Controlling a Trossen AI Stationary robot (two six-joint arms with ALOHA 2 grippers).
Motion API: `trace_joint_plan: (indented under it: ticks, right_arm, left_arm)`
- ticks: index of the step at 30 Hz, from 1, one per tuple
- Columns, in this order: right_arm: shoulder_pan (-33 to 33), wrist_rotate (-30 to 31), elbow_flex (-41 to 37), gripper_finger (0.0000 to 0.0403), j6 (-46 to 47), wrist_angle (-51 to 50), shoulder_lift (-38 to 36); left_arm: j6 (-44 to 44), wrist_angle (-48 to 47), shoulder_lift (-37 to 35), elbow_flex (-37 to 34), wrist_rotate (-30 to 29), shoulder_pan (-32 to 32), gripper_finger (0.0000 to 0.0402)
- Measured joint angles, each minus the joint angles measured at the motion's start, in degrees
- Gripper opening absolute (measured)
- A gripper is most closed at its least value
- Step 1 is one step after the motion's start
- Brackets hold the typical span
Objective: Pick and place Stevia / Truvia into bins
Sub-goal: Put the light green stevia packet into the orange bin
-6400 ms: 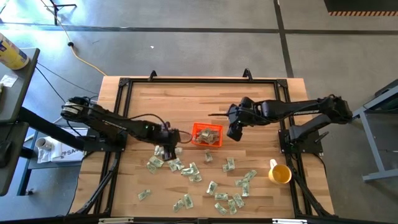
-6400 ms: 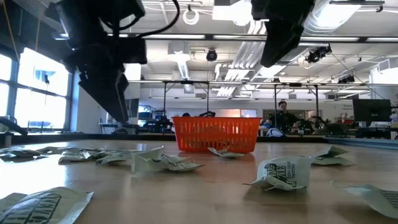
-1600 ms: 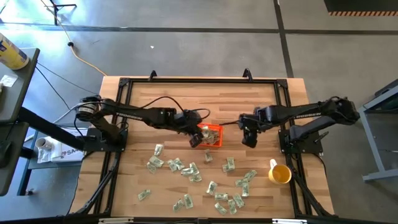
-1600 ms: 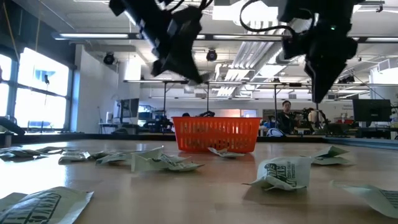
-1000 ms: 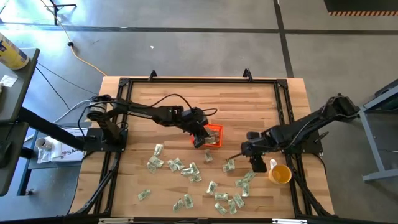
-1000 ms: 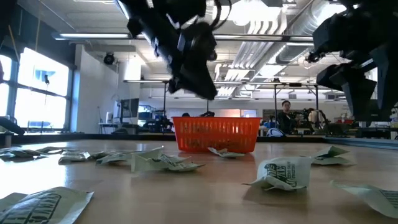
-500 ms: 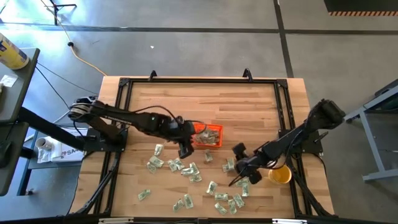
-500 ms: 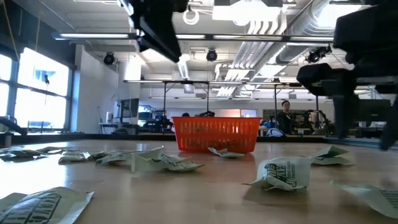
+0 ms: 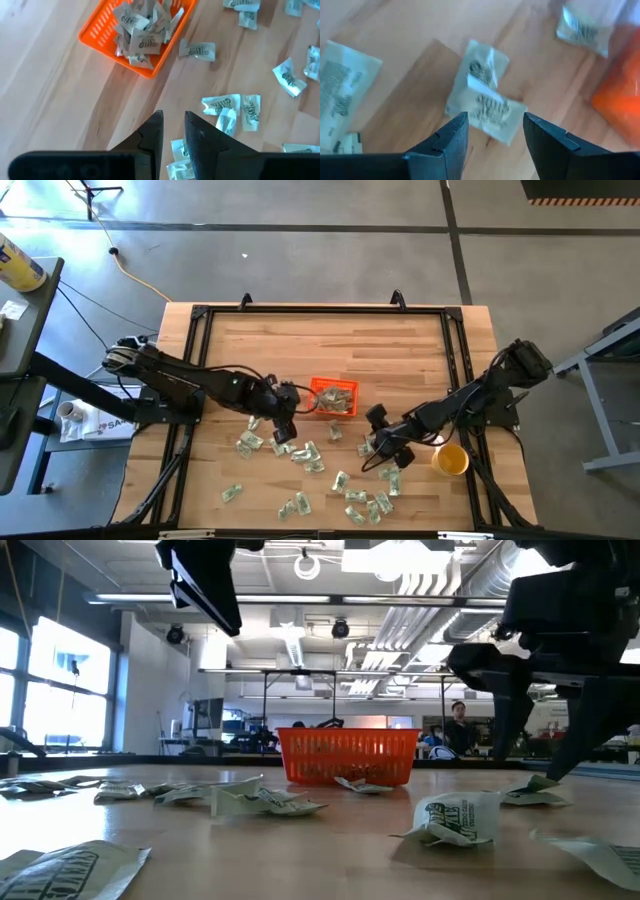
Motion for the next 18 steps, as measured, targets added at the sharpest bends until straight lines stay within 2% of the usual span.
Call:
trace_joint_plan:
  ticks: [9,14,18]
  right_arm:
    - [-4.12,-9.16,0.00,0.0181,-5.29,3.02,2.63]
    - [-7.36,-12.71,0.11,0.0181,-2.36,3.04,4.09]
    - [-10.21,-12.42,0.11,0.0179,2.97,2.91,4.09]
  left_arm:
    - [-5.41,-1.32,0.01,-0.01,-0.77,-0.95,0.0113]
    - [-8.09,-1.48,0.09,-0.01,-0.68,-1.41,0.0113]
    - [-8.70,-1.54,0.09,-0.01,-0.73,-1.35,0.0113]
